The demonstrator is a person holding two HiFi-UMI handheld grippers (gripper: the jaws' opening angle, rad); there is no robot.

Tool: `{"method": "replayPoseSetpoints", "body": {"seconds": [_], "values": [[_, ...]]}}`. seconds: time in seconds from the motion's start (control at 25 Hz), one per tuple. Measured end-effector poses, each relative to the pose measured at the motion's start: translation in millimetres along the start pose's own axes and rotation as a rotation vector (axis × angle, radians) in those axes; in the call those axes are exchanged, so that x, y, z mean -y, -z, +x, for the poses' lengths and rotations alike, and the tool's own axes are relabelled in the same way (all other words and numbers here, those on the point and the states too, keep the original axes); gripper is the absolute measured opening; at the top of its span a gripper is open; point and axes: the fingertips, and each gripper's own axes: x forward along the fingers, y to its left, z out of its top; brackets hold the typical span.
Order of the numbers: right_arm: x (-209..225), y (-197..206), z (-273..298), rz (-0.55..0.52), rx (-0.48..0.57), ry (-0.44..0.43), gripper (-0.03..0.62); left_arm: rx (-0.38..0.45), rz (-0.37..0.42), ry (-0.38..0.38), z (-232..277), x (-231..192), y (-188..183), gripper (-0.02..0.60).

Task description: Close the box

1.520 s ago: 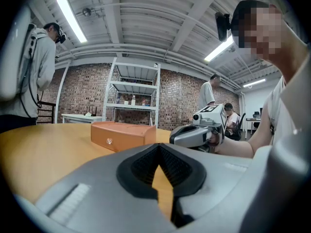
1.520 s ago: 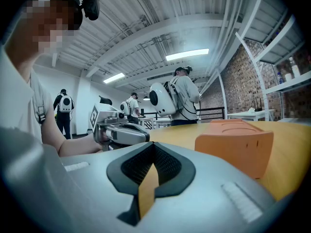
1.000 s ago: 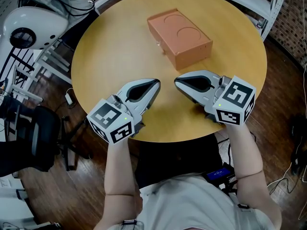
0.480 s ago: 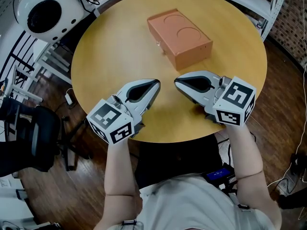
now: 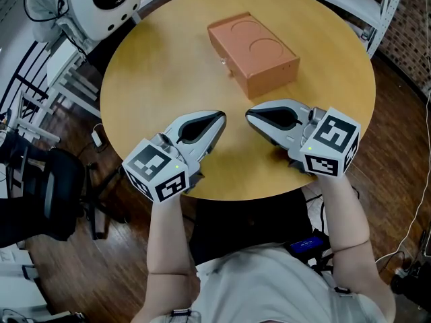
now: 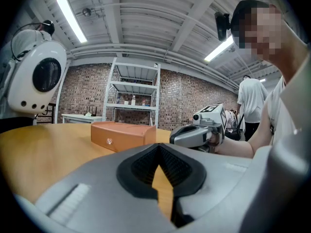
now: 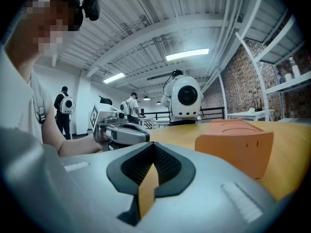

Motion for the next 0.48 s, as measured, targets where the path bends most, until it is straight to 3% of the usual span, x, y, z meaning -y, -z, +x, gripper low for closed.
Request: {"method": "replayPoseSetpoints", "body": {"seconds": [0.48], "values": [[-0.2,-1.0,-0.2,0.0,0.0,0.0,0.002,0.001,-0.002,-0.001,-0.3,0.1,-1.0,0.0]]}}
